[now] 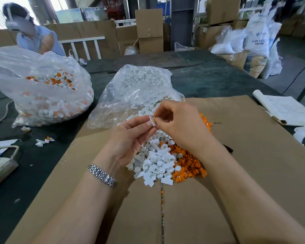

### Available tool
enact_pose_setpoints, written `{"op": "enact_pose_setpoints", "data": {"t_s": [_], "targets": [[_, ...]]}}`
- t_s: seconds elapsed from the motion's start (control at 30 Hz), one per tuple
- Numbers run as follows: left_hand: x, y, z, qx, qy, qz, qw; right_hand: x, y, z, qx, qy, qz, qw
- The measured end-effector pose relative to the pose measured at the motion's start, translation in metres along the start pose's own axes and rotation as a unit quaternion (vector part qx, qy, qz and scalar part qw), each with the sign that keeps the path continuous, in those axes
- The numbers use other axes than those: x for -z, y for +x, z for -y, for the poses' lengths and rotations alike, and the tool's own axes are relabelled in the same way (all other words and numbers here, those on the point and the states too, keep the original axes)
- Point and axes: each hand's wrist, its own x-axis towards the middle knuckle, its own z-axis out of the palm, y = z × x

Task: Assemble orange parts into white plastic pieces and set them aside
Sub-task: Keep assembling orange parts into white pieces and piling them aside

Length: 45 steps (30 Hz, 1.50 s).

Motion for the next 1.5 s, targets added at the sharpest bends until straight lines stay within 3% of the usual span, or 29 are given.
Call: {"op": "enact_pose_setpoints", "data": {"t_s": [0.33,0.83,1.27,1.5], "targets": [[0.015,-0.002,0.009,-0.018,0.015,0.016,1.000,0.001,-0.010,-0.013,-0.013,0.109,0.073,0.991],[0.015,-0.007,0.006,-0.043,0.036,0.036,0.998,-0.003,-0.010,-0.016,0.056,0.073,0.016,0.996],[0.012,-0.008,0.006,-0.024,0.075,-0.039,0.996,-0.012,-0.009,-0.021,0.093,0.012,0.041,0.995],[0.011,-0.006,0.010,-0.023,0.063,-0.066,0.996,-0.009,-0.008,-0.023,0.061,-0.011,0.054,0.997]]}}
